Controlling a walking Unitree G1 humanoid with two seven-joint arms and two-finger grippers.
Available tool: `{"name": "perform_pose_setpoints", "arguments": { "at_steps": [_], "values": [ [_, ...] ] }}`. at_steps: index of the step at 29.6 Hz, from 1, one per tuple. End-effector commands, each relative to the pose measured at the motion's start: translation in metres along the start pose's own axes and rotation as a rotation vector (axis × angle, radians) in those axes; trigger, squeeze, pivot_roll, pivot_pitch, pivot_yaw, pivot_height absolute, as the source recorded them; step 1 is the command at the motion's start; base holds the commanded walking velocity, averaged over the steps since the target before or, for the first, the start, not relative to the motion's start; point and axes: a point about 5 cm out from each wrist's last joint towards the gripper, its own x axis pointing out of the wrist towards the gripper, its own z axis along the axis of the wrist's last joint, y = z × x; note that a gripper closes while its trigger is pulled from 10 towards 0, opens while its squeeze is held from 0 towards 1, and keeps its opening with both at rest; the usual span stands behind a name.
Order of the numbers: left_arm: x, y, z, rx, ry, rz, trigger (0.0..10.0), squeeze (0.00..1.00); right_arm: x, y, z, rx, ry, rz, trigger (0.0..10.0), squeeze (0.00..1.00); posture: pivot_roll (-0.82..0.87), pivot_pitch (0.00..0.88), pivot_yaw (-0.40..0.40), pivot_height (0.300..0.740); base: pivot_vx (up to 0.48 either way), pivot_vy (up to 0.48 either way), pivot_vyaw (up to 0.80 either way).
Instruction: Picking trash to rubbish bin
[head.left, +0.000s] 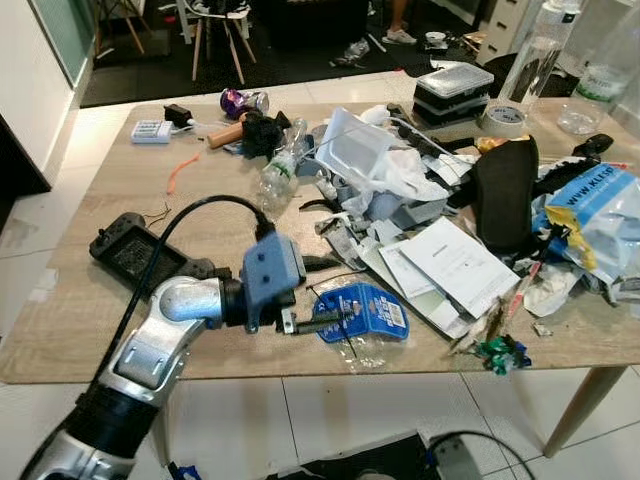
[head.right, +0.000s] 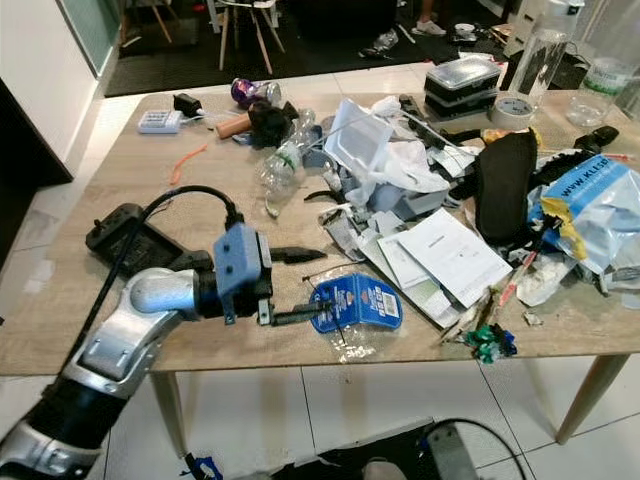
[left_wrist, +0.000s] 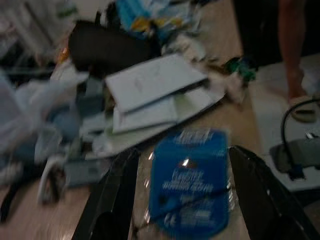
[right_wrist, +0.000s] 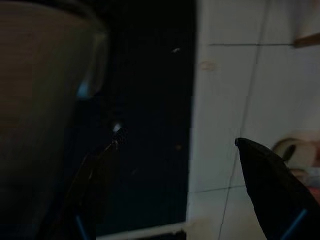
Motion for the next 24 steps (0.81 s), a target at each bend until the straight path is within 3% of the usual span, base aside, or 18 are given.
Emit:
{"name": "perform_pose_setpoints", "arguments": {
  "at_steps": [1,5,21,24],
  "values": [
    [0.0001,0.0006,-0.0063,-0.011,0.044,0.012,10.0,0.00,-0.0005,0.0024,-0.0099,-0.002,0.036,0.010,10.0,0.00,-0.05,0.130,0.028,0.740,0.000,0.000,0.00],
    [-0.0004,0.0022,-0.0078,-0.008,0.054,0.034,10.0,0.00,-0.0005,0.0022,-0.0097,-0.007,0.036,0.007,10.0,0.00,-0.05,0.130,0.028,0.740,0.000,0.000,0.00],
    [-0.0006,-0.0014,-0.0114,-0.010,0.099,0.020,10.0,0.00,-0.0004,0.0019,-0.0094,-0.027,0.038,0.006,10.0,0.00,-0.05,0.130,0.028,0.740,0.000,-0.435,0.00],
    [-0.0006,0.0029,-0.0125,0.011,0.107,0.066,10.0,0.00,-0.0004,0.0019,-0.0093,-0.029,0.038,0.007,10.0,0.00,-0.05,0.130,0.028,0.740,0.000,-0.094,0.00]
  ]
}}
